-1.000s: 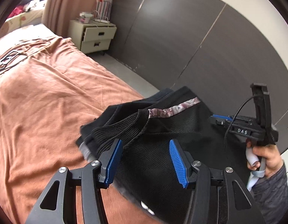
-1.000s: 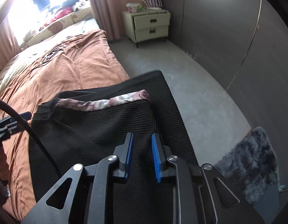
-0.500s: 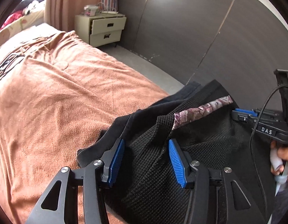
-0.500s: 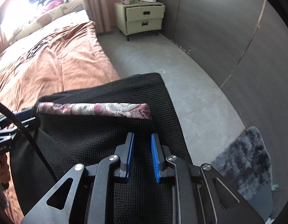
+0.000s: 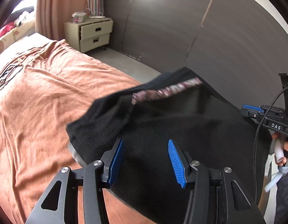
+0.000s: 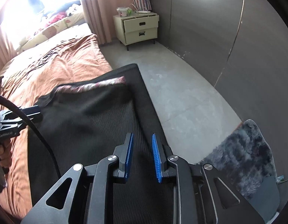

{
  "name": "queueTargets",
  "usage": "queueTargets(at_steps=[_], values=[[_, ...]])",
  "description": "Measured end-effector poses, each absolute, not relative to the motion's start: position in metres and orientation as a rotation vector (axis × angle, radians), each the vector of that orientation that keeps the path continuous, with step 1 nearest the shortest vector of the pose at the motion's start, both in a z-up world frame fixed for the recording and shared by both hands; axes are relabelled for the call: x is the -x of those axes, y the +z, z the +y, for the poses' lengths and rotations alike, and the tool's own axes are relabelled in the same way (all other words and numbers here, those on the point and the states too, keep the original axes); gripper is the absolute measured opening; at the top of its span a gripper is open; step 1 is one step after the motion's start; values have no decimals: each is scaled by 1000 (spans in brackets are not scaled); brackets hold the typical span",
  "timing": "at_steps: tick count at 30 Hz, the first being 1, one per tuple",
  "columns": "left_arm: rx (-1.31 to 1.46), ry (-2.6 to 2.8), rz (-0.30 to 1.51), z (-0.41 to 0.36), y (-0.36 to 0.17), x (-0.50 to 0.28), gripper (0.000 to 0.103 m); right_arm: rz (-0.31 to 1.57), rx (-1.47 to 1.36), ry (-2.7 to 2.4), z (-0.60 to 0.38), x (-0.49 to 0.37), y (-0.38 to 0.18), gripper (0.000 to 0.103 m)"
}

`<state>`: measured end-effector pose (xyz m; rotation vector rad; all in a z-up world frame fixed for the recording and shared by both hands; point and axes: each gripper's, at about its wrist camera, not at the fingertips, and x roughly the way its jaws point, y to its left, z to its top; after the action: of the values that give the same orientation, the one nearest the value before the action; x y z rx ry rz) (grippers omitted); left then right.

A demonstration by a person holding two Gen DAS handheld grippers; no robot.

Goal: Fold small clothes
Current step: 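Lay the folded end down on the bundle and open both grippers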

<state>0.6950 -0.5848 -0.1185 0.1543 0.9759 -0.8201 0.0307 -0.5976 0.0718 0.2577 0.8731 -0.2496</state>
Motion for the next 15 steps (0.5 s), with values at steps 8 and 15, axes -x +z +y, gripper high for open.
queueTargets(at_steps=[8,15], values=[[-167,-835,1000,-584,-119,-658,52,877,-208,-261,-574,-3,55,18],[-161,-816,1010,-578,-122,-632,52,842,-244,-366,-577,16,37,18]])
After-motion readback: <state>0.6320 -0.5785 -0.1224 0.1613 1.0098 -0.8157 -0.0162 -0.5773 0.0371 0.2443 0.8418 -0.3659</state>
